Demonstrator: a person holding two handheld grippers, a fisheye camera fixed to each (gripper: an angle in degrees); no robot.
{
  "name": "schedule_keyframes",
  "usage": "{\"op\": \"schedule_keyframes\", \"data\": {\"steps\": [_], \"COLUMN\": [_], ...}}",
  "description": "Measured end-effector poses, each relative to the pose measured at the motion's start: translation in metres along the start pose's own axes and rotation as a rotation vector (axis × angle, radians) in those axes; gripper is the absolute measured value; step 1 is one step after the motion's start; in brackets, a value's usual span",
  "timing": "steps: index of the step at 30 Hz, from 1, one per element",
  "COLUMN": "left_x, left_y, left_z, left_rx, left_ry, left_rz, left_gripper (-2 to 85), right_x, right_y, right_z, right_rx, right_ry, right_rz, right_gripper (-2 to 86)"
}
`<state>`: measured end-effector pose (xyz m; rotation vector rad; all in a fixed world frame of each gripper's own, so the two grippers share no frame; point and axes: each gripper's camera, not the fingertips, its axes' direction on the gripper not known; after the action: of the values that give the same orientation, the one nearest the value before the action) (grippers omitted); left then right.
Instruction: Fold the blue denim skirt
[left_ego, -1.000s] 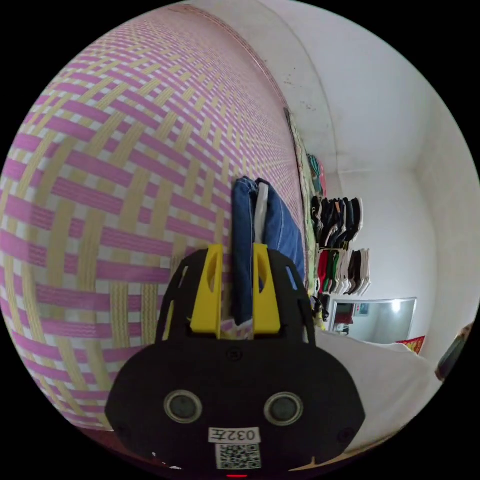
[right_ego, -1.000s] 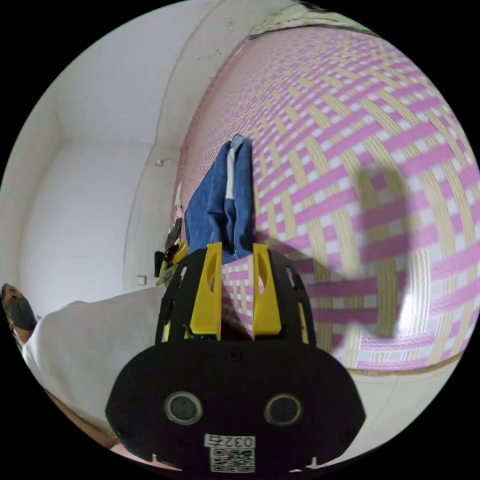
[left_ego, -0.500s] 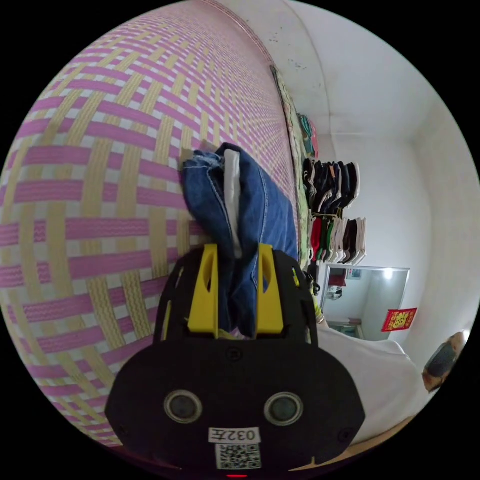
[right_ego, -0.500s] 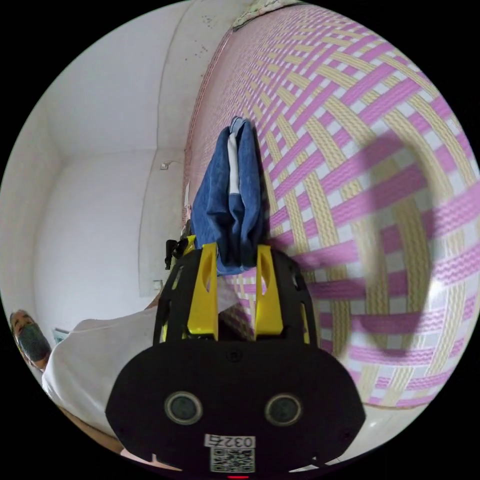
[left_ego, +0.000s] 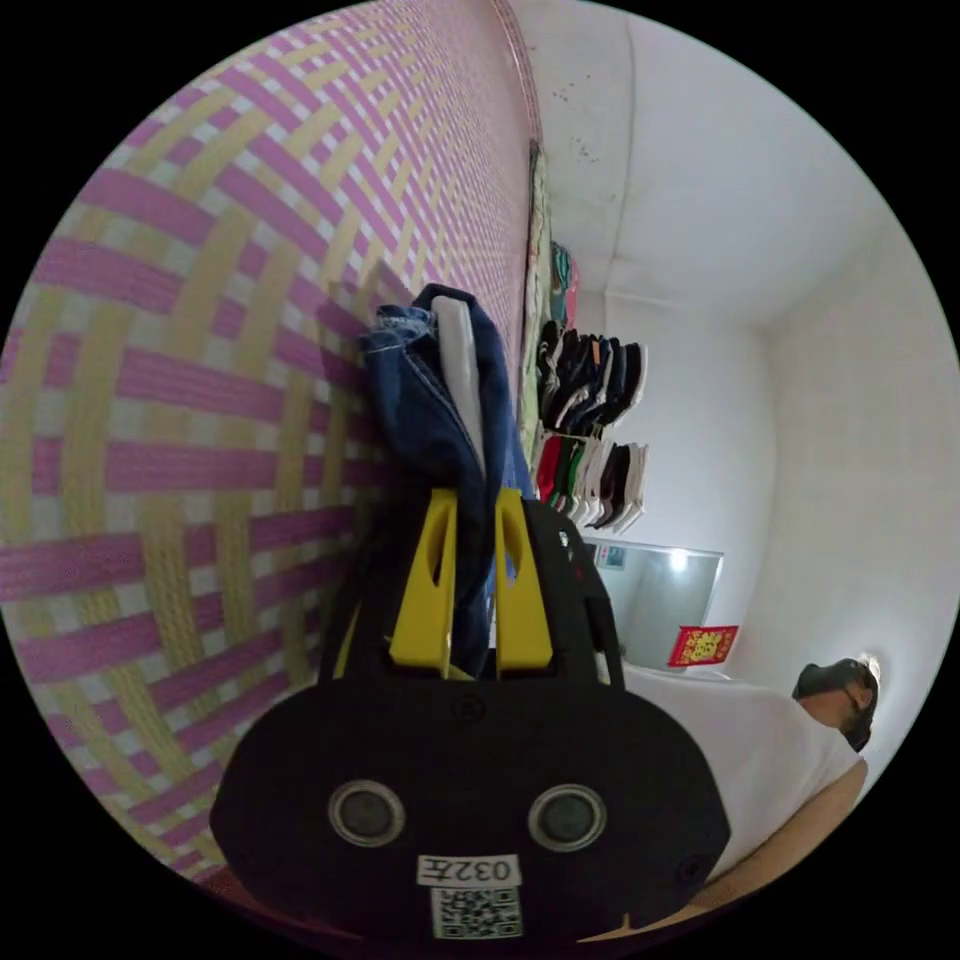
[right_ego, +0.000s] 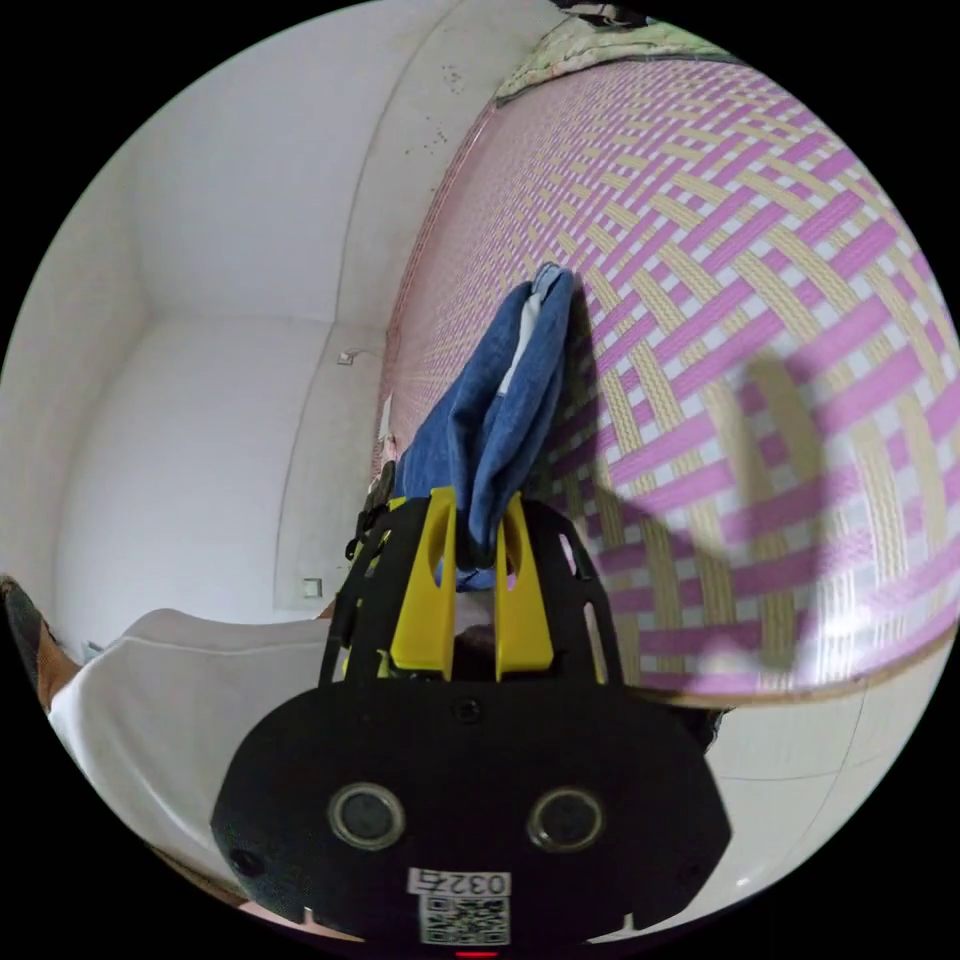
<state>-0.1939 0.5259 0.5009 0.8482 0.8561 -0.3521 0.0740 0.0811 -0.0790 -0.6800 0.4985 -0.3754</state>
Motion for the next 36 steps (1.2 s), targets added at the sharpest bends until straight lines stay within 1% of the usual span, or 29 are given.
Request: {"op": "schedule_keyframes", "data": {"steps": [3, 6, 14, 20, 25, 29, 36], "left_x": [0.020, 0.049, 0.146, 0.202, 0.248, 0.296, 0.376], "left_y": [0.006, 0.000, -0.032, -0.047, -0.040, -0.029, -0.019], "left_z": [0.024, 0.059, 0.156, 0.204, 0.234, 0.266, 0.323], "left_rx": [-0.070, -0.178, -0.540, -0.728, -0.793, -0.840, -0.815], "left_ry": [0.052, 0.082, 0.141, 0.185, 0.230, 0.220, 0.200], "left_rz": [0.010, 0.036, 0.161, 0.207, 0.190, 0.213, 0.220], "left_gripper": [6.2, 6.1, 5.9, 5.7, 5.6, 5.5, 5.3], "right_x": [0.002, 0.002, 0.009, -0.001, -0.005, 0.015, 0.066], "right_y": [0.040, 0.083, 0.209, 0.296, 0.350, 0.386, 0.413], "right_z": [-0.037, -0.072, -0.156, -0.200, -0.243, -0.292, -0.395], "right_rx": [0.067, 0.147, 0.400, 0.596, 0.708, 0.792, 0.828], "right_ry": [0.006, 0.032, 0.083, 0.109, 0.131, 0.103, 0.090], "right_rz": [0.012, 0.033, 0.180, 0.252, 0.228, 0.225, 0.164], "right_gripper": [5.9, 5.9, 5.7, 5.6, 5.8, 5.6, 5.5]}}
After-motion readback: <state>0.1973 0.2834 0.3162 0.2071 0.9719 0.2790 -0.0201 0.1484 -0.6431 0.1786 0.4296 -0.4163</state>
